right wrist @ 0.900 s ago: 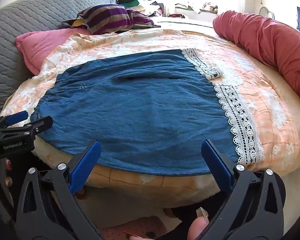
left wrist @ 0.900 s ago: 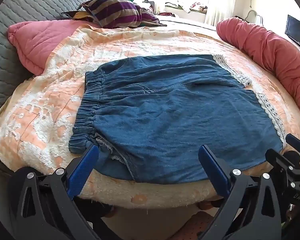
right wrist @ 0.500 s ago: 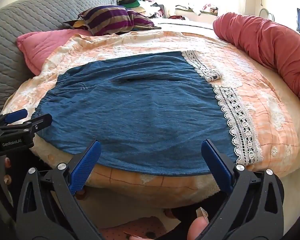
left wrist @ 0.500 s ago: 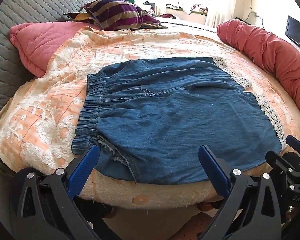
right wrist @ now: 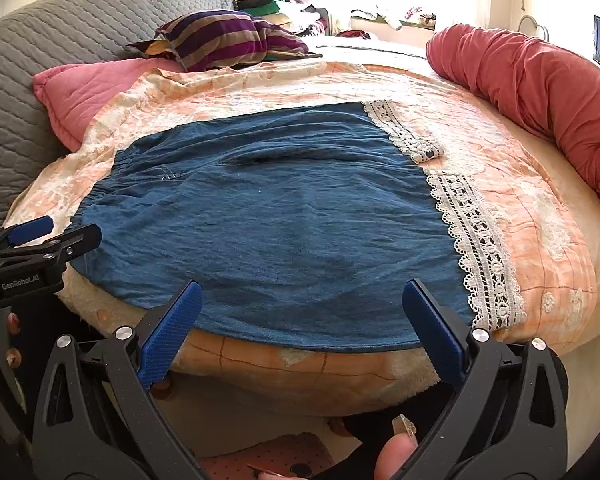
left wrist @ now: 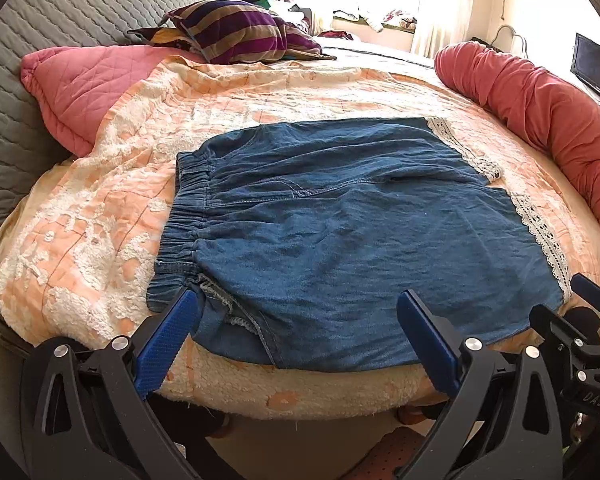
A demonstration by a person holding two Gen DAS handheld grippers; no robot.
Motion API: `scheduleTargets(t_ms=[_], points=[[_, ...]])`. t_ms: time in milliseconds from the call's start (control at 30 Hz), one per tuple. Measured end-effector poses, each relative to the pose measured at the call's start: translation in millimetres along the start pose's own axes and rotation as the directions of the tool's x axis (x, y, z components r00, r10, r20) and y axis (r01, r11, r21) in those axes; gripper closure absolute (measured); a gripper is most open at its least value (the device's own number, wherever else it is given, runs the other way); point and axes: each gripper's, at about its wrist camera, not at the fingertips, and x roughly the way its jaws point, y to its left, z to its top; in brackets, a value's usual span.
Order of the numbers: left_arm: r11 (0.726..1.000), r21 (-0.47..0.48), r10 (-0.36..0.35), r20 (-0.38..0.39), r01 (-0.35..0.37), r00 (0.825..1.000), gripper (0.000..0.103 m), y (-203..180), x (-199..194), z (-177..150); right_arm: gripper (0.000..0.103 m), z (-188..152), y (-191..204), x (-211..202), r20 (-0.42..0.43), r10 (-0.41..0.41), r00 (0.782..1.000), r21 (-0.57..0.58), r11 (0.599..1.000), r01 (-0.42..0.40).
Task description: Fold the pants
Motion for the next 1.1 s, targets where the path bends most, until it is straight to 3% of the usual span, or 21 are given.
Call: scheduleTargets(t_ms=[1100], points=[[1.000,0.002,0.004,-0.004,-0.004,1.000,0.004,0.3,6.5,3.0,0.008,2.9,1.2,5.9,0.001,-0.004,1.000,-0.006,1.000,0.004]])
